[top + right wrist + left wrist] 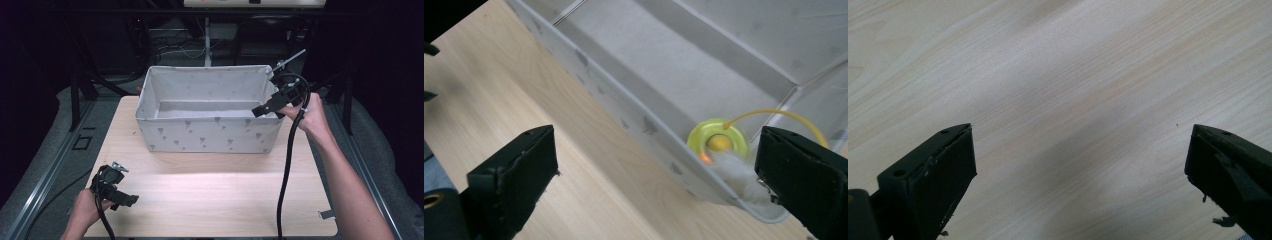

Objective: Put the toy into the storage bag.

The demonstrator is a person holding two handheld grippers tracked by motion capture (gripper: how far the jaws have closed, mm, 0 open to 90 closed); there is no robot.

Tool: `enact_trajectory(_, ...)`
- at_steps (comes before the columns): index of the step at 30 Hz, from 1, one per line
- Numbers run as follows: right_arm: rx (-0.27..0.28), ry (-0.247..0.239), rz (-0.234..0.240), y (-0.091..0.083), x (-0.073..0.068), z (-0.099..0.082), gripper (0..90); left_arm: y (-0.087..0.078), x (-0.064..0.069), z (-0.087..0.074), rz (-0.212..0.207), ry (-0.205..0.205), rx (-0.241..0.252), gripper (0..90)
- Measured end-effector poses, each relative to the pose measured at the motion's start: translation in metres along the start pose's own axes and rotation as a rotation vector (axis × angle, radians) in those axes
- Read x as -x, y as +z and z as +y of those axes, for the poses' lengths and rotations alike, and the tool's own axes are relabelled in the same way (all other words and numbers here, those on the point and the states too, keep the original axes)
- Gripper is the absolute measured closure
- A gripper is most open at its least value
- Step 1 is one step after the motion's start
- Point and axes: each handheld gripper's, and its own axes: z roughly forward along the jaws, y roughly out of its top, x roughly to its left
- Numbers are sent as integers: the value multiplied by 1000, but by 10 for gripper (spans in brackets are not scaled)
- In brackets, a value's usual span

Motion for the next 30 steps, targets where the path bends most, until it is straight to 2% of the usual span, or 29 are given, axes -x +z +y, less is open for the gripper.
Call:
enact_trajectory(8,3,-45,32,10,-26,-18,20,0,0,0,0,-4,2,0)
enact_trajectory(9,3,-45,32,10,-26,-18,20,0,0,0,0,-4,2,0)
enact_trajectory(10,10,-52,46,14,-33,-24,20,0,0,0,-1,-5,1,0)
enact_trajectory(19,-1,-86,77,35,-55,-51,36,0,0,0,0,-3,-1,0)
enact_trajectory(24,-25,-73,110,56,-63,-80,36,1,0,0,-1,5,-11,0)
enact_trajectory(30,-69,-44,133,83,-65,-112,36,2,1,0,-1,3,-11,0)
